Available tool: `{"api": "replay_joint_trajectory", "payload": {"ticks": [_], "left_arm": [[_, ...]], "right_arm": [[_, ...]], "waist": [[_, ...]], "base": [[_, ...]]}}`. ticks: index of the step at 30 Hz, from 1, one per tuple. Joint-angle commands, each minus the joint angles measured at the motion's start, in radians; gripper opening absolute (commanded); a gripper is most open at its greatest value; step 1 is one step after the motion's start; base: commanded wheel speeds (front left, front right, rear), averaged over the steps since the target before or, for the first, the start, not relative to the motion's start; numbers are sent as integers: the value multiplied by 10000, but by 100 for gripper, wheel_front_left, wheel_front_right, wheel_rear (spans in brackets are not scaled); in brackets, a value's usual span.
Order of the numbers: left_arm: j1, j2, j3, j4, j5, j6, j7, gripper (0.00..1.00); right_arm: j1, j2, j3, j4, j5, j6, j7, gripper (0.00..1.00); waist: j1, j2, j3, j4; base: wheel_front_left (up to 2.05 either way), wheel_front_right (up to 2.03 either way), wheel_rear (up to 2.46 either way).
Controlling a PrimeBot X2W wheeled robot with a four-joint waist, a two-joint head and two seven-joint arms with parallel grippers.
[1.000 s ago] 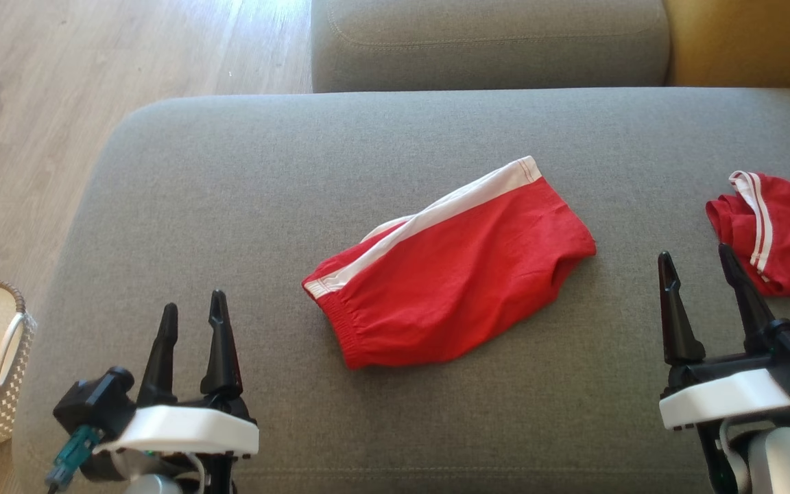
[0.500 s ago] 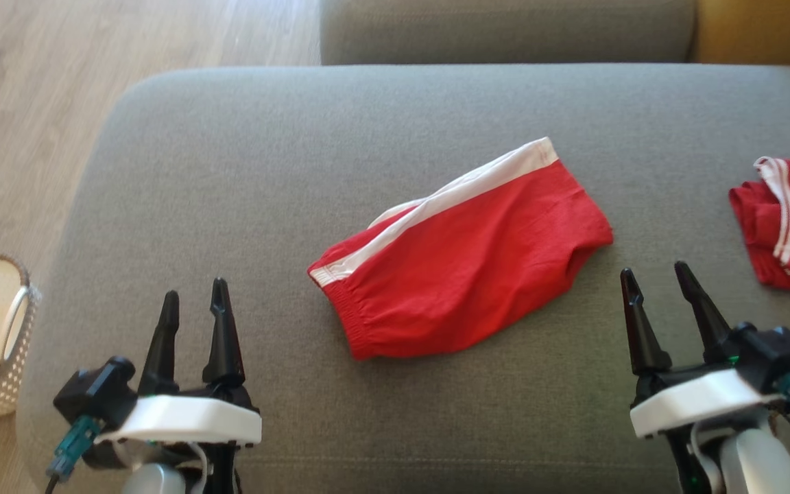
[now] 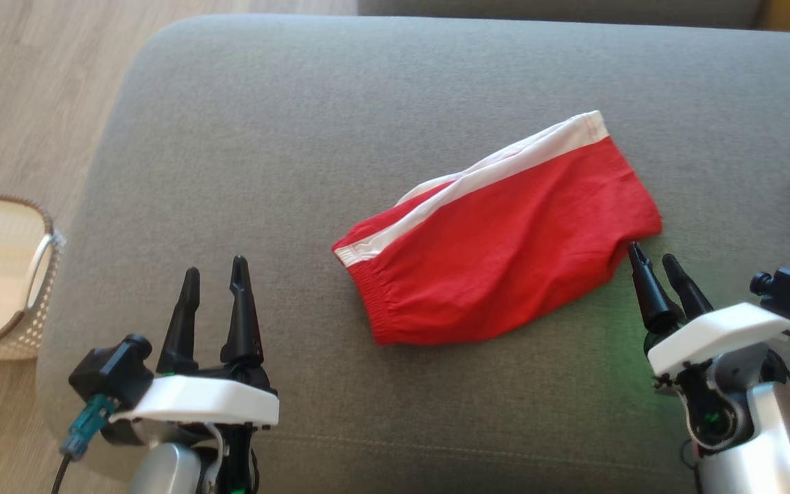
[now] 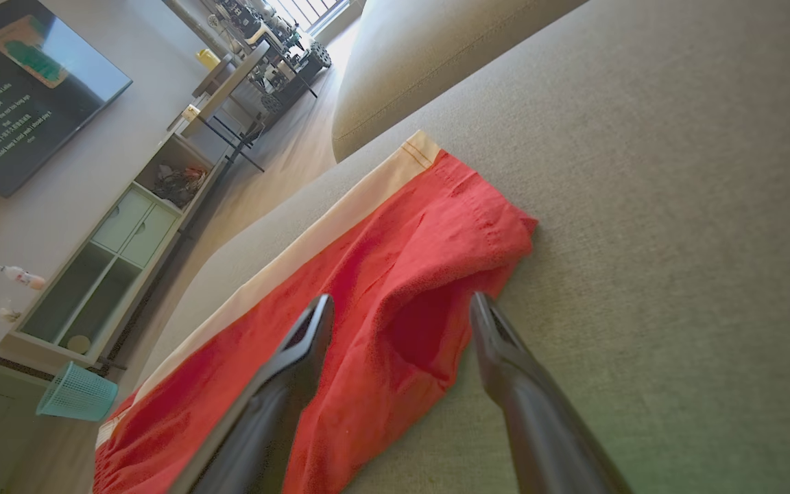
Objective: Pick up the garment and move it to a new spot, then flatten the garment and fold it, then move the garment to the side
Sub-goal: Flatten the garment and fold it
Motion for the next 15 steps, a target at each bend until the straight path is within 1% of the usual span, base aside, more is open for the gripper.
{"api": "replay_joint_trajectory", "payload": {"ticks": [1,5,10,15], "left_arm": [[-490,64,307,-293,-33,22,-76,100],[-566,64,246,-303,-66,36,-76,100],[-596,64,106,-338,-106,65,-76,100],[-688,64,6,-408,-135,117,-76,100]], "right_arm": [[-453,-58,143,-232,227,-2,153,100],[-807,-8,-334,340,843,-2,827,100],[-1402,36,-1058,1221,1180,-2,1439,100],[-2012,58,-1466,1864,1488,-2,1958,100]], "waist": [[0,0,80,113],[0,0,215,313],[0,0,400,567],[0,0,589,816]], "base": [[0,0,0],[0,0,0],[0,0,0],[0,0,0]]}}
